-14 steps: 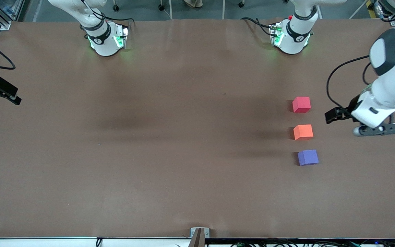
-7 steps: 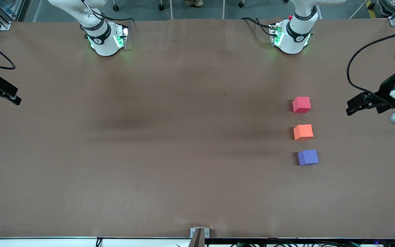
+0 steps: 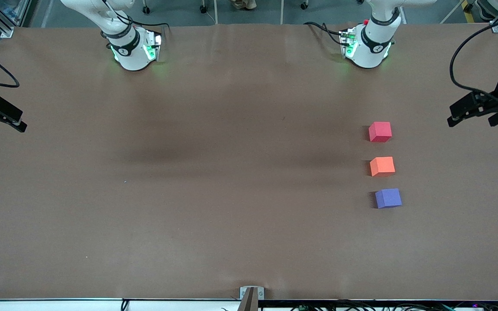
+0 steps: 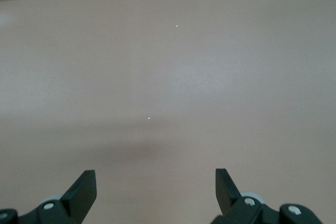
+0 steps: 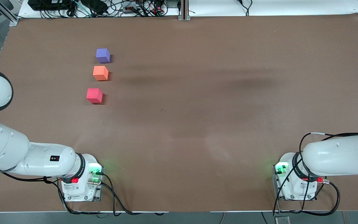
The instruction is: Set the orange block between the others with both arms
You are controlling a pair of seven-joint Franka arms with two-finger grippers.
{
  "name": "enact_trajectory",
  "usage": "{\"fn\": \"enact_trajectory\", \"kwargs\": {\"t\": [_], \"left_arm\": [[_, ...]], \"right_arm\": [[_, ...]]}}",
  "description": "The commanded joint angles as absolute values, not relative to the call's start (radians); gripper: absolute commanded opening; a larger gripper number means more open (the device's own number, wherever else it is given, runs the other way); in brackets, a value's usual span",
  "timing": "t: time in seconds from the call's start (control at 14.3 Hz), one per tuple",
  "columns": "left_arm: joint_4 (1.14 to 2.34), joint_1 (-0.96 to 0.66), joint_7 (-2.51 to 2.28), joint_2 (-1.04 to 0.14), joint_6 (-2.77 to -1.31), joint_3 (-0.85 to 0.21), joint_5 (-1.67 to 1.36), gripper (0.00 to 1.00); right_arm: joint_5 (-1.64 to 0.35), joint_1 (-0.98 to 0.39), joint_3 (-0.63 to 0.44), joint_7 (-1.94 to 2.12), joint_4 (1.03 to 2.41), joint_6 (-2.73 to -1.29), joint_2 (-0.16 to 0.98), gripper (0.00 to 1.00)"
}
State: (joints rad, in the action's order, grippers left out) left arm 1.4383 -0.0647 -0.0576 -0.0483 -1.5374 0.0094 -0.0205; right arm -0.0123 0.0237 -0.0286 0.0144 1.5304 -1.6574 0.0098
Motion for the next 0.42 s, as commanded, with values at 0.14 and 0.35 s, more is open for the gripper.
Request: {"fn": "enact_trajectory", "kwargs": {"t": [0.14, 0.35], "left_arm": [[1.537, -0.046, -0.049, 0.045, -1.546, 0.009, -0.038, 1.0], [1.532, -0.052, -0.031, 0.035, -1.546, 0.005, -0.022, 1.0]], "right_arm": [[0.005, 0.032, -0.021, 0.021, 1.528, -1.654, 0.012, 1.0], [0.005, 0.032, -0.023, 0.023, 1.531, -1.644, 0.008, 1.0]]}}
